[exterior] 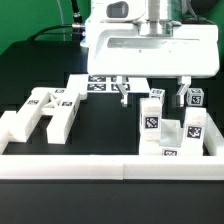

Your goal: Assemble chair

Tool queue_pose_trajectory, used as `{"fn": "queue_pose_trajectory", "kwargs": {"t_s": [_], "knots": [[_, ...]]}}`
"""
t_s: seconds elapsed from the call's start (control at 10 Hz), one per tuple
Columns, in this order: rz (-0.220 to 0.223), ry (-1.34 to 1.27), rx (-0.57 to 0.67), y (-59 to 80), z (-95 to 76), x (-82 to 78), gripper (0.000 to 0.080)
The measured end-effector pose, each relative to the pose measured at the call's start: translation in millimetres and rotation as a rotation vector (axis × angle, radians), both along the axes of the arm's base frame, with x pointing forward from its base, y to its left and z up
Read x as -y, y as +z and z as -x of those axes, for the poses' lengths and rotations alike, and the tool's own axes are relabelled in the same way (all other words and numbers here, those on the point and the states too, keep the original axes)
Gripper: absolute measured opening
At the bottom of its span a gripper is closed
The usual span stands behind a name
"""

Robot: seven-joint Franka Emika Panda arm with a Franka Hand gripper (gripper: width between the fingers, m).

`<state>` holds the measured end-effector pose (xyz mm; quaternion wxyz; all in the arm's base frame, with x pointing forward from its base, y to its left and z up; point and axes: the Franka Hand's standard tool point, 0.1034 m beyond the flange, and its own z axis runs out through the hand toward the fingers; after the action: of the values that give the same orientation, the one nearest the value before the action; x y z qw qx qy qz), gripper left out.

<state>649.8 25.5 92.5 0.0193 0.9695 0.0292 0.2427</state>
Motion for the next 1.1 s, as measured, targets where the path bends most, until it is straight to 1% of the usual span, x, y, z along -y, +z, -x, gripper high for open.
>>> {"fn": "queue_pose_trajectory", "kwargs": {"t_s": [0.2, 0.5, 0.8, 0.9, 1.1], "knots": [[-0.003, 0.000, -0.005, 7.6, -1.7, 2.5, 0.0648], [-0.023, 0.003, -0.032, 27.7, -2.9, -1.0, 0.0649], [-0.025, 0.004, -0.050, 24.1, -0.6, -1.7, 0.0649], [-0.054, 0.000, -0.177, 17.9, 6.3, -7.8, 0.0649], [-0.077, 0.010, -0.336, 14.8, 4.8, -10.2, 0.0649]]}}
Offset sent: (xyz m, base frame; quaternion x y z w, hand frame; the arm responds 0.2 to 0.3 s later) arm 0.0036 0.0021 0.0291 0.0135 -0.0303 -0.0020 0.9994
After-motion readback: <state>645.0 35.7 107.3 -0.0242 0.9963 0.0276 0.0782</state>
